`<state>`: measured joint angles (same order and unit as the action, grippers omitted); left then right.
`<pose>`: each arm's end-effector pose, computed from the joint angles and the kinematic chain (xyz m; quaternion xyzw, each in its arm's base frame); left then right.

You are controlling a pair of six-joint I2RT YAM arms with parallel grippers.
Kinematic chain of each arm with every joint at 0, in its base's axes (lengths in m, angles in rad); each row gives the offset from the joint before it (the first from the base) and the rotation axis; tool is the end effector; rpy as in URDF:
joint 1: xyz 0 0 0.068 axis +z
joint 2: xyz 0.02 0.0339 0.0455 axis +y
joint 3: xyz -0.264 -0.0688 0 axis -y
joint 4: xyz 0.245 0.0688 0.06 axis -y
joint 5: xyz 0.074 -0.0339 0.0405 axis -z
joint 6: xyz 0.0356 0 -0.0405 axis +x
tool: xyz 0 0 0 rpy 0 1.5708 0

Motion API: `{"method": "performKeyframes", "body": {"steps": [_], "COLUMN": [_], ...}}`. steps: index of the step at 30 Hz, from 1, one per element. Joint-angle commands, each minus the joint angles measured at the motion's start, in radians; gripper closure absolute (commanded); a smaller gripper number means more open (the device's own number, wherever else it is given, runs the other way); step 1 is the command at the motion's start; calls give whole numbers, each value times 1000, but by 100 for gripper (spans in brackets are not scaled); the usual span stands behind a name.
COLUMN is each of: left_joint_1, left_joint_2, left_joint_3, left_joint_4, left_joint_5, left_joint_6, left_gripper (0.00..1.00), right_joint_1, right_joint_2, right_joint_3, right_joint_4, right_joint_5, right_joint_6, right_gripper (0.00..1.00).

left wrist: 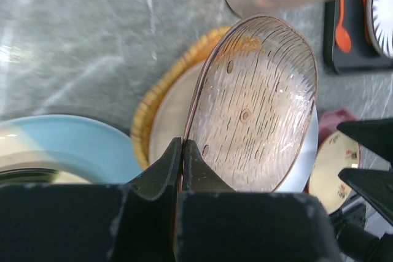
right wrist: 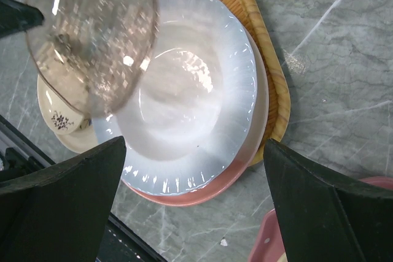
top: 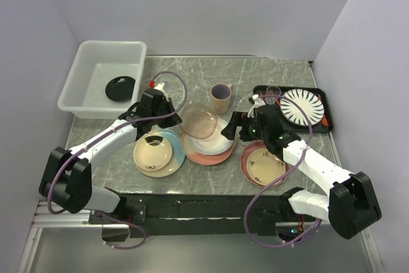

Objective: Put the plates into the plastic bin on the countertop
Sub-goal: Pick up the plate from the center of the board, then place the plate in the plastic bin.

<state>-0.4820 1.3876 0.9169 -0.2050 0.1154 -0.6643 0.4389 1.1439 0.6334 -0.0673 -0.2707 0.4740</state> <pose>0.2664 -0.1440 0.2470 -0.0571 0.8985 -0.2780 0.3348 0.2173 0.1125 0.2273 -0.0490 0.8722 0.3145 0.3714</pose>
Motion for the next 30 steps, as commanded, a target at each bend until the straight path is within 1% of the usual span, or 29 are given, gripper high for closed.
{"method": "performKeyframes", "body": {"steps": [1,11,18,21,26,29,30], "left_joint_1": [65,201,312,338,413,468,503], "left_joint_2": [-59,-113,-191,-213,-271,-306,-320], "left_joint_3": [22,37,22,13,-12,-29,-32], "left_joint_4": [7,-25,-4,3,15,35,39], "left_joint_5": [13,23,7,-16,-43,-34,-28], "left_joint_6": [34,52,3,-15,-46,-64,-69], "left_gripper": [99,99,99,99,99,99,99], "right_joint_1": [4,6,4,6,6,6,4], "right_joint_2": [-15,-7,2,7,2,7,7], "right_joint_3": [0,2,3,2,5,5,6], "right_joint_4": [26,31,34,34,34,34,34], "right_joint_5": [2,-5,-15,-18,-15,-18,-19], "right_joint_6": [-11,-9,-11,-11,-11,-11,-11], "right_gripper": [0,0,0,0,0,0,0]}}
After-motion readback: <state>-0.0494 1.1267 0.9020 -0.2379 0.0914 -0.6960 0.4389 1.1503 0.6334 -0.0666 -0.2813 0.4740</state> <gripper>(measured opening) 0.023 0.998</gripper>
